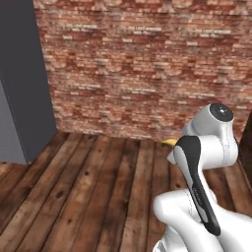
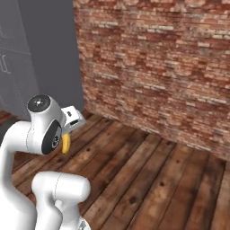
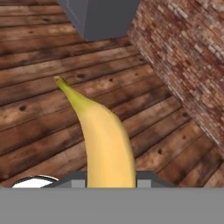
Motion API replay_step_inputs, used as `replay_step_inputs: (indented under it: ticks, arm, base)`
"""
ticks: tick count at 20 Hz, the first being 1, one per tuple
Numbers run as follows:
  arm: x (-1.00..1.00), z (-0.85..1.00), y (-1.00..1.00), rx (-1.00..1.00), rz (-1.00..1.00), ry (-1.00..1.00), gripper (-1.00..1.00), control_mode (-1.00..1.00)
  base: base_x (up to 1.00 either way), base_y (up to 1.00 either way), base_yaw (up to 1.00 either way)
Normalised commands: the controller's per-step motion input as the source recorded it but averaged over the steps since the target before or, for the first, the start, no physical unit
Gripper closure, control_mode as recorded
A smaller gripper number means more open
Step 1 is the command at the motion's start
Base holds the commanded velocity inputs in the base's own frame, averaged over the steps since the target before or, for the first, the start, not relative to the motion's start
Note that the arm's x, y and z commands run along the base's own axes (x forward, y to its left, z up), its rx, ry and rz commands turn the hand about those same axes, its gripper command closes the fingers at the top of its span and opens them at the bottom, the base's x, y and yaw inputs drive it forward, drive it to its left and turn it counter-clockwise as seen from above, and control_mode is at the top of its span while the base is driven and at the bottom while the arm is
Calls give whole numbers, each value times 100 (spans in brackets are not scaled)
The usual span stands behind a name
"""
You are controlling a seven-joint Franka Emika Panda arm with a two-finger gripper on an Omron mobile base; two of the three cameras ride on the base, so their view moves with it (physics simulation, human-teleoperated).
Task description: Retrieve the tangerine and banana from the fridge and place them into the bowl on the dining table.
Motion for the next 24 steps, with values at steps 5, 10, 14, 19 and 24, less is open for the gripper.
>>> replay_step_inputs:
  ticks: [5, 10, 14, 19, 24]
  arm:
    - [0, 0, 0, 0, 0, 0, 100, 100]
    - [0, 0, 0, 0, 0, 0, 100, 100]
    - [0, 0, 0, 0, 0, 0, 100, 100]
    - [0, 0, 0, 0, 0, 0, 100, 100]
    - [0, 0, 0, 0, 0, 0, 100, 100]
  base:
    - [-58, -61, 20]
    - [-81, -55, 17]
    - [-100, -15, 3]
    - [-100, 0, 0]
    - [-100, 18, -6]
